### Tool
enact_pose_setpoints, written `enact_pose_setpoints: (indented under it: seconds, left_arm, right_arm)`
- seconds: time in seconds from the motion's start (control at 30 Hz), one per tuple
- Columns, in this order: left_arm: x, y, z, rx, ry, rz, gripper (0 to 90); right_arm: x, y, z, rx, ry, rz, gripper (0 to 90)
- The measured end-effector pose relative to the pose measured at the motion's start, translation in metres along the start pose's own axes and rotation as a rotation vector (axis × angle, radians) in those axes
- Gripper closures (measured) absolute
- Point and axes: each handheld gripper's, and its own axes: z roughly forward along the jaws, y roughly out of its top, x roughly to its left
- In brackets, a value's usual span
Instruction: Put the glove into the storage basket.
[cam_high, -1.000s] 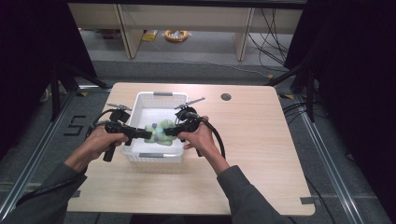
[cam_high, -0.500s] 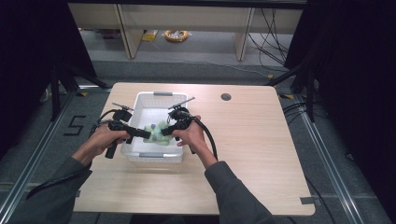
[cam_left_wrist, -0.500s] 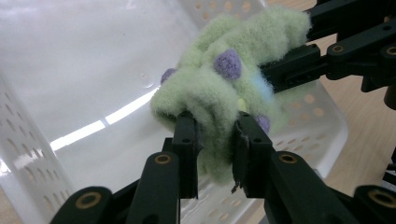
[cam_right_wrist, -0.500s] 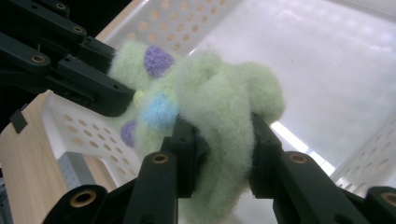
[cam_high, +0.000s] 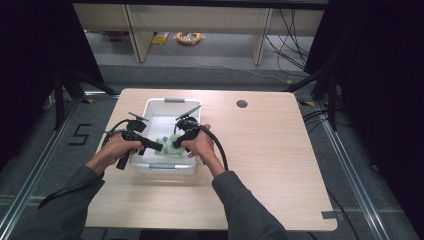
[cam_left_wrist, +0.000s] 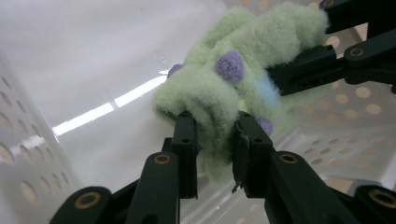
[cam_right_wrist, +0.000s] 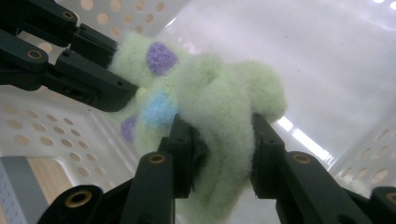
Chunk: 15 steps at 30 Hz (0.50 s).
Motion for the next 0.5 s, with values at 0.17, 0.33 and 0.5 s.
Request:
enact_pose_setpoints:
  seconds: [0.17,0.33,0.5]
  left_arm:
    - [0.002,0.0,0.005,0.014,0.01,0.003,71.9]
    - [0.002,-0.001,0.01,0.04,0.029,0.009,69.8]
    - [0.003,-0.002,0.014,0.039,0.058,0.002,64.1]
  right_arm:
    - [0.004,0.003,0.002,0.052,-0.042,-0.01,63.8]
    - [0.006,0.007,0.006,0.093,-0.094,-0.051,59.8]
    - [0.005,0.01,0.007,0.091,-0.114,-0.046,53.7]
